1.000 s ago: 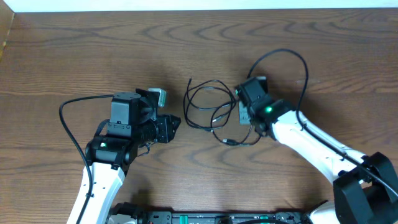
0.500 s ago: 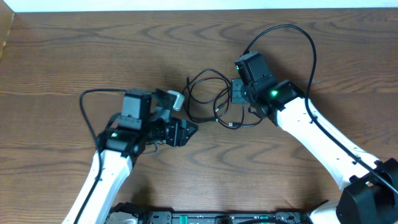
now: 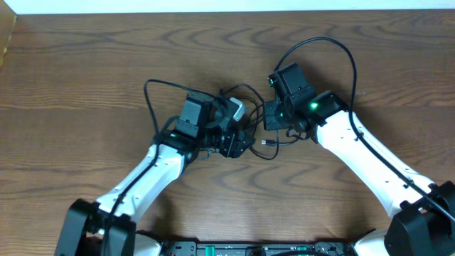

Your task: Untangle cables

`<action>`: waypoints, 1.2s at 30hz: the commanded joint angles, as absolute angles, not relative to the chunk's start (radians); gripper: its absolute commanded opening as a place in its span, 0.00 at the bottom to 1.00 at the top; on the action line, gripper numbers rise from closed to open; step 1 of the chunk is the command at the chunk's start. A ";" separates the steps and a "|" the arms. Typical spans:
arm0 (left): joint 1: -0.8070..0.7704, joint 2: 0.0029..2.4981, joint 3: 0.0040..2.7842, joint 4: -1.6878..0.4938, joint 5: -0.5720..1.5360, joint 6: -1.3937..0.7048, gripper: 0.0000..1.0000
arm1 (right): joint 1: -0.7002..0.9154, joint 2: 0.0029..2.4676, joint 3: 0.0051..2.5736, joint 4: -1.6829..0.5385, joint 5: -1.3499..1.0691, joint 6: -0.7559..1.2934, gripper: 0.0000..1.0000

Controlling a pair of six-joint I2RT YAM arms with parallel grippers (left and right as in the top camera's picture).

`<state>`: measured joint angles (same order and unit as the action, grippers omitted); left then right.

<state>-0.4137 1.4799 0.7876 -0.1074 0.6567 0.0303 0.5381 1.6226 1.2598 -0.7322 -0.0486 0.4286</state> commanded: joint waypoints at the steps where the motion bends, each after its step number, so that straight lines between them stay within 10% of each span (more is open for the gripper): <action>1: -0.434 1.525 0.802 -0.086 0.670 0.041 0.66 | 0.535 1.573 1.280 -0.730 -0.089 0.398 0.01; 36: -0.530 1.547 0.802 -0.028 0.590 0.041 0.67 | 0.359 1.308 1.280 -0.845 -0.215 0.357 0.01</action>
<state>-0.5285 1.5356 0.7876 -0.0303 0.6064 0.0303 0.3725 1.3449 1.2613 -0.8429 -0.2096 0.3820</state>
